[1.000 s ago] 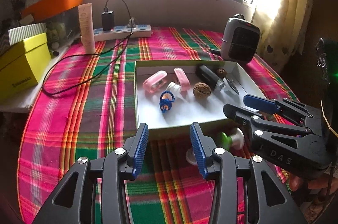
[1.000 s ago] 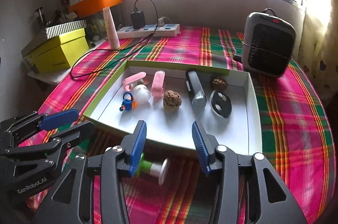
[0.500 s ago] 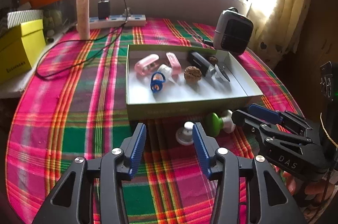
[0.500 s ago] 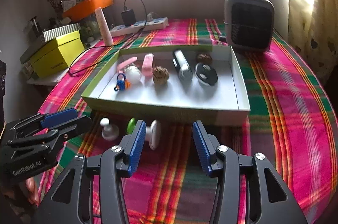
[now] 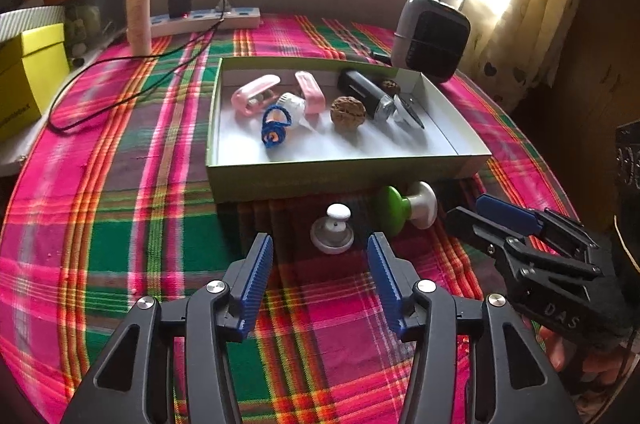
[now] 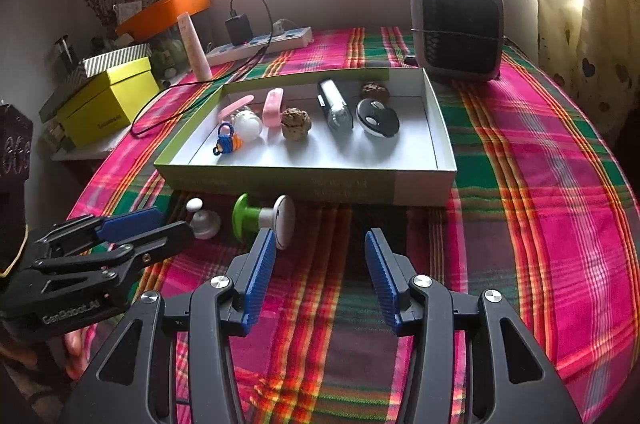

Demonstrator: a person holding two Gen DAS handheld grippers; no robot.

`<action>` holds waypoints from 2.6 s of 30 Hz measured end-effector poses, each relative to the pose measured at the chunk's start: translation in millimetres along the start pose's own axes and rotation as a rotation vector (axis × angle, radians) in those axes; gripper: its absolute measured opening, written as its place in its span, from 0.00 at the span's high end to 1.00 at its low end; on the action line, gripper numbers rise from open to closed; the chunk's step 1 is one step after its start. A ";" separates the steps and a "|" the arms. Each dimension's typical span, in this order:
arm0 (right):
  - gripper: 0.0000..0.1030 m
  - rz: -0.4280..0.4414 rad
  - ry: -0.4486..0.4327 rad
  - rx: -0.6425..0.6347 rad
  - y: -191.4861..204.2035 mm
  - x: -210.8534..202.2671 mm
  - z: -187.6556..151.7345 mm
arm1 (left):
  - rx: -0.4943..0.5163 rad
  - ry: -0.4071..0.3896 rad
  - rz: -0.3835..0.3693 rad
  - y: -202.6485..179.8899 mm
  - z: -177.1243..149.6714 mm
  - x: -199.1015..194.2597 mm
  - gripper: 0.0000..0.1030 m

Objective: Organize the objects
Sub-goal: 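Withdraw both open grippers from the box toward the white knob and spool, then grasp the white knob with left gripper while right gripper grasps the green-white spool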

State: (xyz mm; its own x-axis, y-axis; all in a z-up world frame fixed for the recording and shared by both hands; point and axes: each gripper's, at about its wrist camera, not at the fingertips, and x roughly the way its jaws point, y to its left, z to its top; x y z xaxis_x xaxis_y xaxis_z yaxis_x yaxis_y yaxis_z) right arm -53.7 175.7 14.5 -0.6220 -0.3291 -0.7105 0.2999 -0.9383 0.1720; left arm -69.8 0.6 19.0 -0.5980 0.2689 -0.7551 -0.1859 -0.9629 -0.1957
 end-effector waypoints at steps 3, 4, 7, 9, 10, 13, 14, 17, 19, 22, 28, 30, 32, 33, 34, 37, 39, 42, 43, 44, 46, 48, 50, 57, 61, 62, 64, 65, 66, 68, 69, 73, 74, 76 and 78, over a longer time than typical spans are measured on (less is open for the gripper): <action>0.53 -0.003 -0.001 -0.001 -1.0 -2.1 -1.9 | 0.012 0.007 0.010 -3.3 1.8 6.7 0.53; 0.53 -0.003 -0.002 0.000 -1.8 -2.7 -2.4 | 0.012 0.014 0.019 -3.8 1.9 9.1 0.53; 0.53 -0.002 -0.003 0.006 -3.1 -3.0 -3.2 | 0.007 0.022 0.031 -4.4 1.6 14.4 0.53; 0.53 -0.004 0.000 0.004 -2.7 -2.3 -3.5 | 0.008 0.026 0.038 -4.8 2.0 17.4 0.53; 0.53 -0.004 0.001 0.003 -2.4 -1.8 -3.4 | 0.007 0.027 0.045 -4.6 2.4 18.9 0.53; 0.53 -0.002 0.005 -0.002 -0.9 -0.7 -3.2 | 0.011 0.019 0.060 -4.9 3.8 20.5 0.53; 0.53 -0.002 0.005 -0.005 -0.1 -0.7 -3.0 | 0.011 0.018 0.061 -4.4 4.1 21.1 0.53; 0.53 0.000 0.004 -0.007 0.8 -0.4 -2.9 | 0.014 0.015 0.062 -3.8 4.3 21.9 0.53; 0.53 -0.005 0.007 -0.010 1.7 0.4 -2.9 | 0.017 0.012 0.065 -4.2 4.0 22.0 0.54; 0.53 -0.008 0.010 -0.015 2.9 0.5 -2.9 | 0.015 0.009 0.075 -2.7 3.8 21.9 0.62; 0.53 -0.016 0.016 -0.024 6.9 1.4 -2.9 | 0.009 0.004 0.077 2.5 3.9 21.0 0.71; 0.53 -0.017 0.016 -0.029 8.8 1.4 -2.8 | 0.005 0.002 0.080 4.4 3.9 20.8 0.75; 0.53 -0.016 0.016 -0.031 9.8 1.3 -2.3 | -0.002 0.001 0.077 7.1 3.8 20.6 0.78; 0.53 -0.014 0.014 -0.032 10.9 1.3 -1.9 | -0.006 0.000 0.071 8.2 3.6 20.4 0.78; 0.53 -0.012 0.013 -0.032 11.9 1.1 -1.6 | -0.007 0.000 0.069 9.1 3.4 20.1 0.78; 0.53 -0.008 0.011 -0.040 16.4 1.9 -0.2 | -0.013 -0.002 0.069 10.9 2.2 19.0 0.78; 0.53 0.003 0.010 -0.041 19.6 3.0 1.4 | -0.021 -0.003 0.072 13.9 1.4 17.5 0.78; 0.53 0.015 0.013 -0.039 24.1 6.7 4.3 | -0.037 -0.005 0.076 19.6 0.1 15.4 0.78; 0.53 0.014 0.012 -0.036 25.6 8.1 5.3 | -0.042 -0.005 0.079 21.3 -0.3 14.8 0.78; 0.53 0.017 0.009 -0.035 27.2 9.7 6.2 | -0.045 -0.008 0.083 23.4 -1.0 14.3 0.78; 0.53 0.009 0.014 -0.033 29.5 14.2 7.1 | -0.053 -0.010 0.075 26.1 -1.5 13.3 0.78; 0.53 0.006 0.027 -0.039 31.9 19.4 7.6 | -0.052 -0.011 0.073 27.0 -1.7 13.0 0.78; 0.53 -0.005 0.036 -0.050 34.9 23.3 7.9 | -0.056 -0.012 0.070 27.5 -1.7 12.9 0.78; 0.53 -0.033 0.062 -0.082 41.3 33.8 10.6 | -0.054 -0.020 0.065 28.4 -1.2 12.0 0.78; 0.53 -0.047 0.076 -0.101 44.4 38.9 11.9 | -0.055 -0.021 0.062 28.8 -1.2 12.4 0.78; 0.53 -0.050 0.079 -0.104 44.9 39.7 11.8 | -0.056 -0.021 0.062 28.8 -1.3 12.4 0.78; 0.53 -0.061 0.087 -0.110 45.5 41.8 11.8 | -0.058 -0.022 0.059 28.9 -1.5 12.1 0.78; 0.53 -0.070 0.093 -0.112 45.3 43.4 11.8 | -0.058 -0.022 0.059 28.7 -1.5 12.2 0.78; 0.53 -0.074 0.096 -0.111 44.5 44.4 11.9 | -0.057 -0.022 0.060 29.0 -1.6 12.1 0.78; 0.53 -0.079 0.093 -0.106 42.4 44.4 12.8 | -0.057 -0.022 0.060 28.8 -1.6 12.2 0.78; 0.53 -0.082 0.093 -0.103 41.5 44.7 13.3 | -0.057 -0.022 0.060 29.1 -1.6 12.2 0.78; 0.53 -0.109 0.091 -0.105 41.2 46.5 13.8 | -0.058 -0.022 0.060 29.2 -1.7 12.3 0.78; 0.53 -0.111 0.090 -0.104 41.1 46.5 13.8 | -0.057 -0.022 0.060 29.2 -1.7 12.3 0.78; 0.53 -0.117 0.091 -0.103 40.7 46.5 13.6 | -0.057 -0.022 0.060 29.5 -1.7 12.4 0.78; 0.53 -0.117 0.088 -0.099 39.3 45.9 13.3 | -0.056 -0.022 0.061 29.6 -1.7 12.4 0.78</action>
State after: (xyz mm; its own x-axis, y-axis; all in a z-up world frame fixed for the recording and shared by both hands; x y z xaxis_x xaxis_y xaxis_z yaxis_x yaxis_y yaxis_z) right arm -80.1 122.3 -2.3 -0.5922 -0.2038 -0.7796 0.3018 -0.9531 0.0199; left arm -81.4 -24.6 2.8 -0.6242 0.2100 -0.7525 -0.1050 -0.9770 -0.1855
